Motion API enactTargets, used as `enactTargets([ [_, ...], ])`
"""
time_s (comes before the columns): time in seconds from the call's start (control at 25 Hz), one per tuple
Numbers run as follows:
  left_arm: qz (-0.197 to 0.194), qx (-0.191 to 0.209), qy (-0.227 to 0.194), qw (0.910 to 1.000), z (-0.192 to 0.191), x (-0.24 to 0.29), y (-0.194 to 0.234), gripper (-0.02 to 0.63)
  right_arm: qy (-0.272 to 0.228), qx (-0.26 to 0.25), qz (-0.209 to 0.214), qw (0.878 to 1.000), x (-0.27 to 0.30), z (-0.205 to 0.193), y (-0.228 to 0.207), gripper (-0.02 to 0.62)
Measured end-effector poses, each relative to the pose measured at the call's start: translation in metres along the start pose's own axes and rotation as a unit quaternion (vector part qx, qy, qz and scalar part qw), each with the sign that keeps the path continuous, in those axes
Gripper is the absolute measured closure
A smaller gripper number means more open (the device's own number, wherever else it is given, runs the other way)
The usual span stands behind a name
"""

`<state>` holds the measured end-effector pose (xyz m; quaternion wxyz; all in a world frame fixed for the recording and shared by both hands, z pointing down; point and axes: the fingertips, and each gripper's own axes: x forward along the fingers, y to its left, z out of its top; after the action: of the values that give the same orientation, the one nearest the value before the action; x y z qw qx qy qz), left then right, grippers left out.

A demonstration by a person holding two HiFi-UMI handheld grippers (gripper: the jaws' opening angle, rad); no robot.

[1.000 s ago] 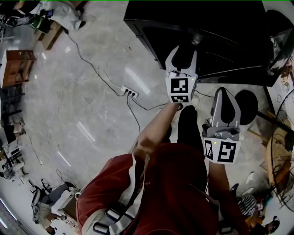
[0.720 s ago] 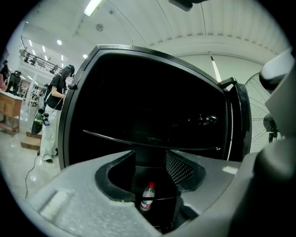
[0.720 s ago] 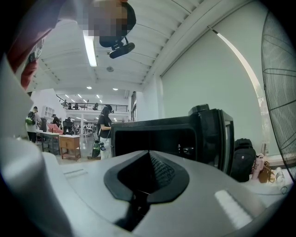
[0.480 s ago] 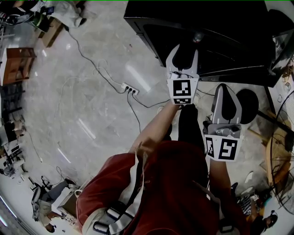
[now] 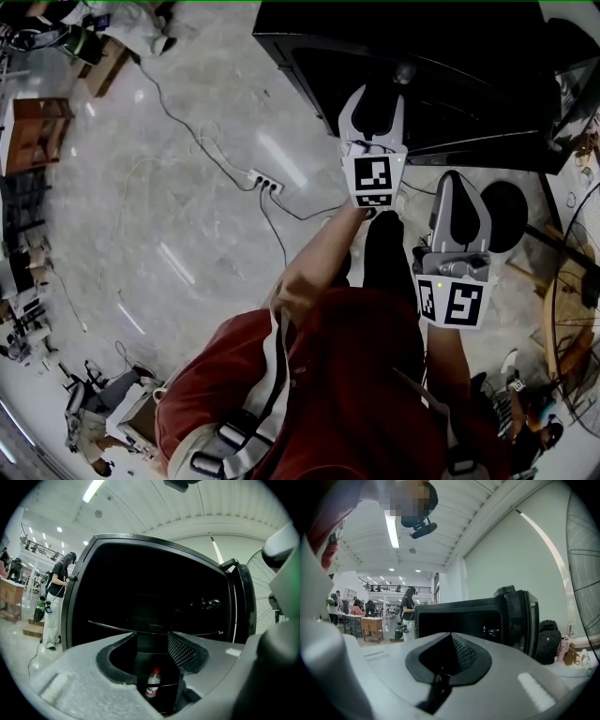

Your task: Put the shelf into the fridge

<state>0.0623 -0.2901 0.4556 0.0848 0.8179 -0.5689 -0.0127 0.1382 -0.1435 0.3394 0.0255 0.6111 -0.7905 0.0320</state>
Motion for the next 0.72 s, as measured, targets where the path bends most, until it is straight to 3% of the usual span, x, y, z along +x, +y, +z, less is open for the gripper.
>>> enactTargets([
  [0.72,-0.019,0.033,-0.039,0.9985,0.001,0.030,0.003,0.396,-0.050,-0.040,-0.047,0.997,0.006,0.004,-0.014,0.597],
])
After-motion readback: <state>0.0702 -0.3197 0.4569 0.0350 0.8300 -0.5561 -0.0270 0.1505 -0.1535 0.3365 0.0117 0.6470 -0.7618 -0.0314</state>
